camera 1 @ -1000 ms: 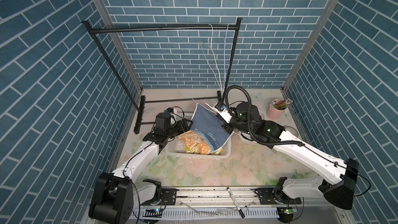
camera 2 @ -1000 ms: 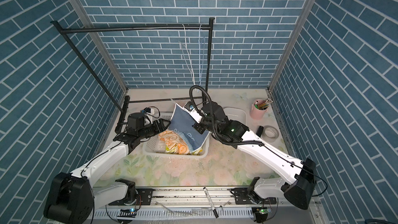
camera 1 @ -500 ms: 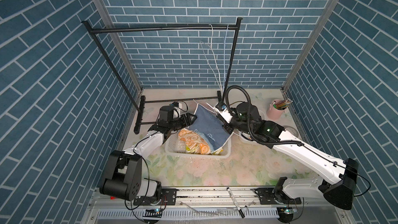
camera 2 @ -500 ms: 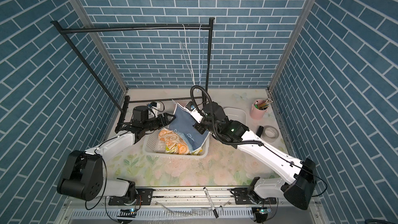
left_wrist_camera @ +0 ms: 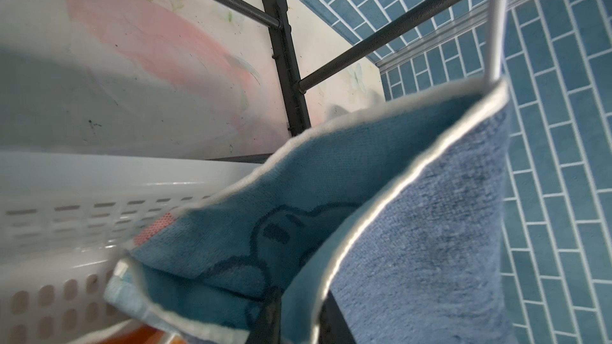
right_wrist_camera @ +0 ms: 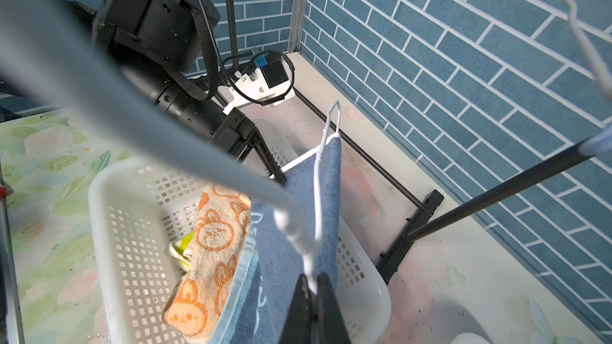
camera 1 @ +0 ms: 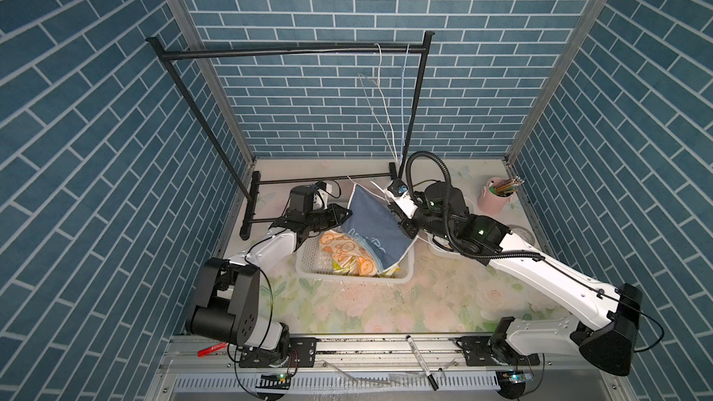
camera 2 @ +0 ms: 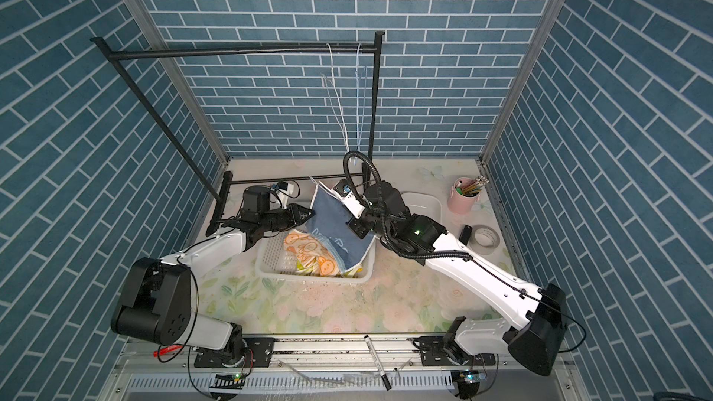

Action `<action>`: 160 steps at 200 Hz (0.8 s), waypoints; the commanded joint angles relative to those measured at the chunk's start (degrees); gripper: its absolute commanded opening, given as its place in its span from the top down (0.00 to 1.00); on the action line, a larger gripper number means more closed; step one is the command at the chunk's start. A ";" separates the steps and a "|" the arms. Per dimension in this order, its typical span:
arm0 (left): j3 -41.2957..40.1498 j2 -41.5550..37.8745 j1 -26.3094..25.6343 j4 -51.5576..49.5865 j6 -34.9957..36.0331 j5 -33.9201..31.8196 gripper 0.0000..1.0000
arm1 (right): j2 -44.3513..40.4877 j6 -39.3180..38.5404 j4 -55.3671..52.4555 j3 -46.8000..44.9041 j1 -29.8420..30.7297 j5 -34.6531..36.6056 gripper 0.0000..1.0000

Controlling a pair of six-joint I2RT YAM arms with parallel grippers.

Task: Remove the clothespins securing towels to the hanger
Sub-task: Remove the towel from the hanger.

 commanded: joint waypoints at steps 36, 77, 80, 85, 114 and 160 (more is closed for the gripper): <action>1.87 -7.02 -0.17 -5.04 3.76 -1.27 1.00 | 0.42 2.05 -0.62 0.50 -0.34 3.29 1.00; 3.35 -15.58 -0.33 -7.84 4.83 -3.07 1.00 | 1.38 1.70 -3.94 1.54 -0.37 7.03 1.00; 3.53 -16.29 -0.34 -7.87 4.86 -3.04 1.00 | 1.42 1.70 -4.12 1.56 -0.42 7.11 1.00; 3.94 -17.26 -0.34 -7.91 4.92 -3.10 1.00 | 1.58 1.61 -4.47 1.56 -0.39 7.39 1.00; 6.98 -22.49 -0.43 -7.59 4.92 -2.90 1.00 | 1.95 1.68 -6.05 1.74 -0.41 8.67 1.00; 14.49 -27.96 -0.43 -4.61 6.43 -4.59 1.00 | 1.54 1.83 -6.58 1.48 -0.58 9.47 1.00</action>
